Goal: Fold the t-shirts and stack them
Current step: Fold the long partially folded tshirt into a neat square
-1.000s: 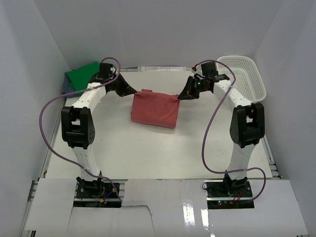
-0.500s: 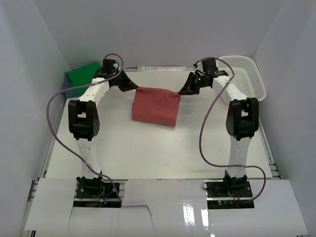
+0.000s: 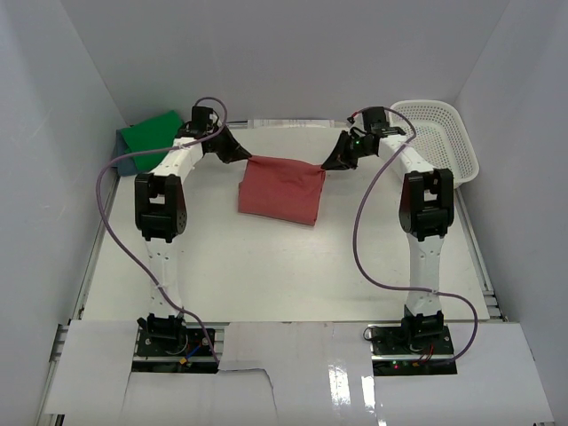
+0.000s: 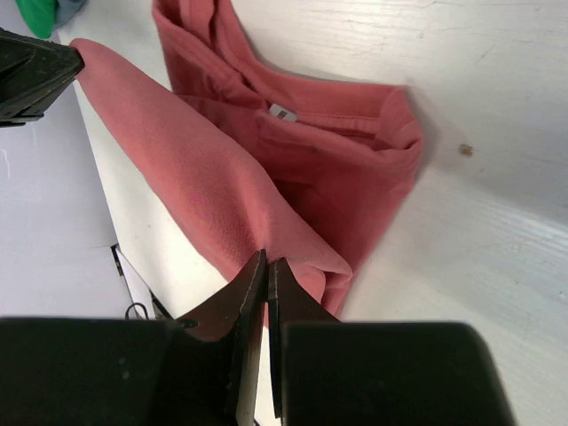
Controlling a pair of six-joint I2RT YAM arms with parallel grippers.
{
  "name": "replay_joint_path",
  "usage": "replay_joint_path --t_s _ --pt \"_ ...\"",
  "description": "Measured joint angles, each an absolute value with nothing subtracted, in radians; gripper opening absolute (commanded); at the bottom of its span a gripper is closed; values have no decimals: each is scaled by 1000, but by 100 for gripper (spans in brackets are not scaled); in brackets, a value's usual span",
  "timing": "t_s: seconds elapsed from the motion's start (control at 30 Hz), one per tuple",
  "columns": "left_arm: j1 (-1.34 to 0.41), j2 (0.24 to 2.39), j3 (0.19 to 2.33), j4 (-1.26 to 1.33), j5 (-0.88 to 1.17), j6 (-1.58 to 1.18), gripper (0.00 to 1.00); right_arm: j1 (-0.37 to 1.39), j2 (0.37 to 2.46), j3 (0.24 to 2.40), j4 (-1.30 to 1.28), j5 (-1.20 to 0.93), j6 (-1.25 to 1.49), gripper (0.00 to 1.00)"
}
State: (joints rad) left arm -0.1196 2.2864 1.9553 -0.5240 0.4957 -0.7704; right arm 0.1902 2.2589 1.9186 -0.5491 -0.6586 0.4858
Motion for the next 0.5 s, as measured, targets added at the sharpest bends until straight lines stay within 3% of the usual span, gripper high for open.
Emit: replay_joint_path --t_s 0.2,0.33,0.47,0.5 --pt "-120 2340 1979 -520 505 -765 6 189 2305 1924 -546 -659 486 8" --pt "-120 2359 1987 -514 508 -762 15 185 2314 1924 -535 -662 487 8" --pt "-120 2394 2019 -495 509 -757 41 178 2315 1924 -516 -663 489 11" --pt "-119 2402 2026 -490 509 -759 53 176 2317 1924 -511 -664 490 19"
